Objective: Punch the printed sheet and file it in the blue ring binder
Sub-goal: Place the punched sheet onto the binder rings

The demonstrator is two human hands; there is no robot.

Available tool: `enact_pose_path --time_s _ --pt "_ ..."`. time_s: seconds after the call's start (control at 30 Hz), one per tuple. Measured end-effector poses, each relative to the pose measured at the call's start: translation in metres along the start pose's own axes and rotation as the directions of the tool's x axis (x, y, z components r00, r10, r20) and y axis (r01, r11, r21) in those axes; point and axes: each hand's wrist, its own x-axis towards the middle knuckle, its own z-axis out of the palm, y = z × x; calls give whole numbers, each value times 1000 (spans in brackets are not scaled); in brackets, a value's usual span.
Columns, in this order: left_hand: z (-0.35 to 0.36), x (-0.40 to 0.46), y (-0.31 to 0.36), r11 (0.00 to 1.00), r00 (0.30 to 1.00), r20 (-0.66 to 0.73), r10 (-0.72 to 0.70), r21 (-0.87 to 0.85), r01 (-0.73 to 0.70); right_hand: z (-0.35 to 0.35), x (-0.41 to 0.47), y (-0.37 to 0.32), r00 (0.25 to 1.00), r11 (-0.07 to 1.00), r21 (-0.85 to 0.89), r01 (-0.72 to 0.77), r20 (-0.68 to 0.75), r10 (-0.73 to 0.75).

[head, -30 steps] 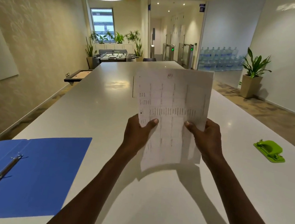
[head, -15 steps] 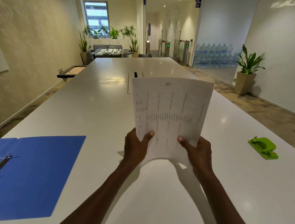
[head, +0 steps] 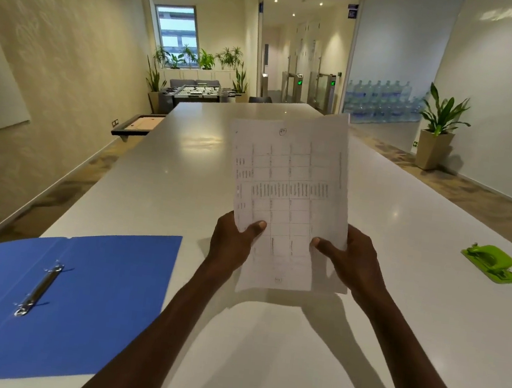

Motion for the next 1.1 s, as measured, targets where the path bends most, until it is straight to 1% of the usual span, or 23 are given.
enact_pose_path --time_s 0.07,0.17,0.27,0.53,0.73,0.83,0.93,1.03,1.1 --pt "-25 2 -5 999 998 35 -45 -22 45 15 -2 -13 1000 1000 -1 6 10 -6" --pt "-62 0 -13 993 990 100 -98 -52 103 42 -5 -33 1000 999 20 -27 2 27" --pt "-99 -4 -24 988 977 175 -121 -72 135 74 -12 -46 999 999 -13 -36 2 36" --pt "-188 -10 -64 981 958 230 -172 -49 188 156 -36 -66 996 999 -4 -53 70 53" --pt "-237 -10 -86 977 959 197 -202 -25 211 207 -49 -72 995 997 -19 -75 68 76" --pt "-256 -1 -96 955 953 79 -292 -24 294 227 -56 -72 991 994 -25 -104 77 106" --pt "-276 11 -105 918 925 -5 -381 -124 377 244 -61 -75 987 991 -24 -129 96 130" --pt "-299 18 -112 907 927 -26 -375 -219 360 261 -66 -78 983 989 9 -146 115 145" --pt "-316 20 -117 908 931 -9 -365 -223 354 274 -70 -80 980 985 52 -166 124 159"
